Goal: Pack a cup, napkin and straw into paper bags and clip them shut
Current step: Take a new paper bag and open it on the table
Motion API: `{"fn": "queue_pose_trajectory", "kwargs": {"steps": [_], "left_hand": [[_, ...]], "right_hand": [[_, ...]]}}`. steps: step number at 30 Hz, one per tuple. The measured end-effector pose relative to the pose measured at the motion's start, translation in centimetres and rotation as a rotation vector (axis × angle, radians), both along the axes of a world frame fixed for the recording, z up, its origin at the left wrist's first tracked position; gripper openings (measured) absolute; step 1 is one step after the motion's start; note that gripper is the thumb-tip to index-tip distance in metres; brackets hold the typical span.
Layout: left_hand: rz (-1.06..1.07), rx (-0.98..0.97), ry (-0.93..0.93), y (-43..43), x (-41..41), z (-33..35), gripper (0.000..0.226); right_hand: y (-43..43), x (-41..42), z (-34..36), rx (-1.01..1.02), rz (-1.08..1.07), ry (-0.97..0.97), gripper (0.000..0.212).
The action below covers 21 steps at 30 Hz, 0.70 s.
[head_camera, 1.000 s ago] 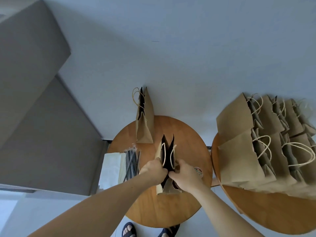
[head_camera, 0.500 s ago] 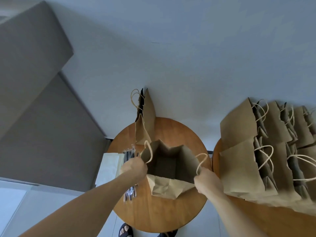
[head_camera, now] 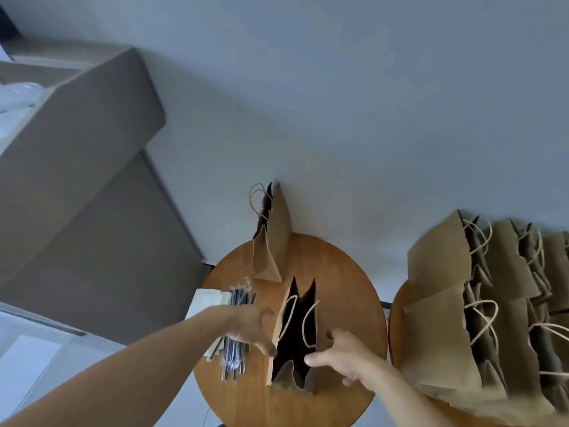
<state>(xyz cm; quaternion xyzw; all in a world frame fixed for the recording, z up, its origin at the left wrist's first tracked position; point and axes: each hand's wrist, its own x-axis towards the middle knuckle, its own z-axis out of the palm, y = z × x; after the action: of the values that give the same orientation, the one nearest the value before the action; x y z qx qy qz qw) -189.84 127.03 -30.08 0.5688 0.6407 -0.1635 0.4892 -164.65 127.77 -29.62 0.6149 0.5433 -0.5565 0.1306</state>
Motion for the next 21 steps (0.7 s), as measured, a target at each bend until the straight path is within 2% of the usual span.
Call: {"fn": "queue_pose_trajectory", "kwargs": {"steps": [3, 7, 8, 13, 17, 21], "left_hand": [[-0.130, 0.086, 0.120, 1.7, -0.9, 3.4, 0.094], [-0.143, 0.370, 0.281, 4.6, -1.6, 9.2, 0.053], [-0.143, 0.438, 0.326, 5.1, -1.9, 10.8, 0.049], [-0.094, 0.625, 0.459, 5.8, -5.4, 19.5, 0.065], [0.005, 0.747, 0.493, 4.8, -9.8, 25.9, 0.063], [0.118, 0.814, 0.555, 2.5, -15.7, 30.7, 0.059]], "right_hand": [[2.0, 0.0, 1.8, 0.109, 0.122, -0.007, 0.095], [5.9, -2.0, 6.1, 0.521, 0.321, -0.119, 0.067], [7.0, -3.0, 7.4, 0.598, 0.352, -0.125, 0.063], [10.6, -9.1, 14.2, 0.810, 0.487, -0.098, 0.059], [12.0, -14.4, 20.2, 0.946, 0.505, -0.019, 0.044], [11.5, -20.5, 25.3, 1.034, 0.562, 0.049, 0.057]]}}
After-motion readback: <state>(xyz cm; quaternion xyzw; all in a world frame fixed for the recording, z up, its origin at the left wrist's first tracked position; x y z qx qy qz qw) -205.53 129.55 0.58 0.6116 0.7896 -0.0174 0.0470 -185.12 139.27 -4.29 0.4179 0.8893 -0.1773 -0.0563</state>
